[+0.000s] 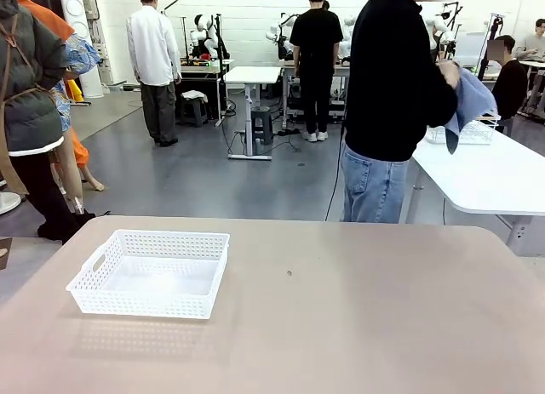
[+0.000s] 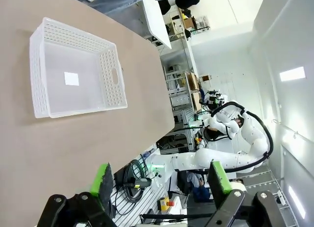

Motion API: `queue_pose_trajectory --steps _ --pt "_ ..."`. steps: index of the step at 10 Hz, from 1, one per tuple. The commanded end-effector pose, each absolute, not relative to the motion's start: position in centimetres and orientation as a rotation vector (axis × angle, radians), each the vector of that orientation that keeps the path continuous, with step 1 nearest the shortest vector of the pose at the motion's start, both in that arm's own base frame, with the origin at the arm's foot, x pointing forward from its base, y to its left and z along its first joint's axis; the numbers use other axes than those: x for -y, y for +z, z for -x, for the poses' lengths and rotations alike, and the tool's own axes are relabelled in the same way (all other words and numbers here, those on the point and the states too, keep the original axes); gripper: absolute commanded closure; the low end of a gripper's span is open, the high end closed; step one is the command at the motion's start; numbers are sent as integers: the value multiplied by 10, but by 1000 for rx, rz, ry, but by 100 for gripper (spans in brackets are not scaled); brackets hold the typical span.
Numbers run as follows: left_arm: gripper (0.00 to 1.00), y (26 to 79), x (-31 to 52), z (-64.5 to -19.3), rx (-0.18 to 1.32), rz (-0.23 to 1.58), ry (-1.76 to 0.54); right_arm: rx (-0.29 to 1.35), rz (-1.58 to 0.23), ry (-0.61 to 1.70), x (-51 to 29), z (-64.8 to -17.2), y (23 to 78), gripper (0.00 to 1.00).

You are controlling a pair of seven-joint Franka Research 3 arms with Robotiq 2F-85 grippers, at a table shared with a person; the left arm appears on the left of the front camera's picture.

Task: Clean and organize the cups into the basket.
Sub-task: Pick up the Organizing basket and move it to the center of the table, then pick up the Reusable plastic cup from the right side of the table and place it inside the Organizing basket.

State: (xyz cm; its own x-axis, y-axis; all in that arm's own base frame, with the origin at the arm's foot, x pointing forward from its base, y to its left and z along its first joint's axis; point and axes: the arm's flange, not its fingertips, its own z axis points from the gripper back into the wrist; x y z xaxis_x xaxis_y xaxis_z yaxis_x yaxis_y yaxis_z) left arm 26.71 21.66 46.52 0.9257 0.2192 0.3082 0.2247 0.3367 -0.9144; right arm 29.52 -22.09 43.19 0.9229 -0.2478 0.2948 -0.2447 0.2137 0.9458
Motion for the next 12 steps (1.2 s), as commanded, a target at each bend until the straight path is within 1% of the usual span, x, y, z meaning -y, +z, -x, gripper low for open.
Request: queue_pose_trajectory --steps 1,12 --pt "0 465 -217 -265 425 1243 -12 422 -1375 6 221 -294 433 0" --pt "0 465 -217 -265 425 1243 -12 422 -1375 6 221 -294 433 0"
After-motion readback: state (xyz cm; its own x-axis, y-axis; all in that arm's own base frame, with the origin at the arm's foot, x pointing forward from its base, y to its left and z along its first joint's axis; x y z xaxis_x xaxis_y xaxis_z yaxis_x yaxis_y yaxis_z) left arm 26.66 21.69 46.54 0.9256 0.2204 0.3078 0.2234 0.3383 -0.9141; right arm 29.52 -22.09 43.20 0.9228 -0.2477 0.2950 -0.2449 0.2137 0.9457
